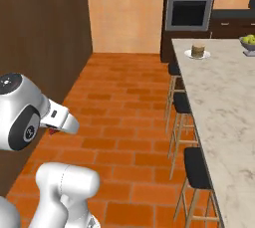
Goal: Take the strawberry from the fridge and place it on top of the pancake, located on the dining counter.
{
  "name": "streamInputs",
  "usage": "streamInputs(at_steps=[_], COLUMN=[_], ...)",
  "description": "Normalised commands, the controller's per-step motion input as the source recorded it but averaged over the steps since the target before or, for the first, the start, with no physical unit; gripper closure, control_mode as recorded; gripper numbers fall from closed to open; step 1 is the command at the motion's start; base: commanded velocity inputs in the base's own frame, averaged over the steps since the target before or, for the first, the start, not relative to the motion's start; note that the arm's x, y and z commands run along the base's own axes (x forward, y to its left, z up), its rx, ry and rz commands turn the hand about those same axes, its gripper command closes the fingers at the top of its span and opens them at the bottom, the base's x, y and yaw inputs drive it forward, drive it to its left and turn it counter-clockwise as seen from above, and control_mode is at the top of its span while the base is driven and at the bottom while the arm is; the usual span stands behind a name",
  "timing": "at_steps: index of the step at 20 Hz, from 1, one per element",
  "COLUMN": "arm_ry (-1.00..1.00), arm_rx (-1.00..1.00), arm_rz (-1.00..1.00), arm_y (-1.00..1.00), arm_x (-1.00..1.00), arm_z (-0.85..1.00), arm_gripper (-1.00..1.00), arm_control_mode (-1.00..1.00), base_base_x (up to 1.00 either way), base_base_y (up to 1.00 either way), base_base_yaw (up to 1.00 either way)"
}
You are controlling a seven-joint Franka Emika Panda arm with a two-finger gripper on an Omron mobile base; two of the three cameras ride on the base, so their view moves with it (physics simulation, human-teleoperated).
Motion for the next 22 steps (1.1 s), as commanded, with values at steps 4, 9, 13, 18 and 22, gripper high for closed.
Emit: streamInputs(at_steps=[4,9,13,18,22], arm_ry=[0.0,0.0,0.0,0.0,0.0], arm_rx=[0.0,0.0,0.0,0.0,0.0], arm_rz=[0.0,0.0,0.0,0.0,0.0], arm_y=[0.0,0.0,0.0,0.0,0.0], arm_x=[0.0,0.0,0.0,0.0,0.0], arm_z=[0.0,0.0,0.0,0.0,0.0], arm_gripper=[1.0,1.0,1.0,1.0,1.0], arm_control_mode=[1.0,1.0,1.0,1.0,1.0], base_base_x=[0.81,1.0,1.0,0.86,0.34], base_base_y=[0.16,0.57,0.6,0.71,0.93], base_base_yaw=[-0.64,-0.53,-0.53,-0.52,-0.44])
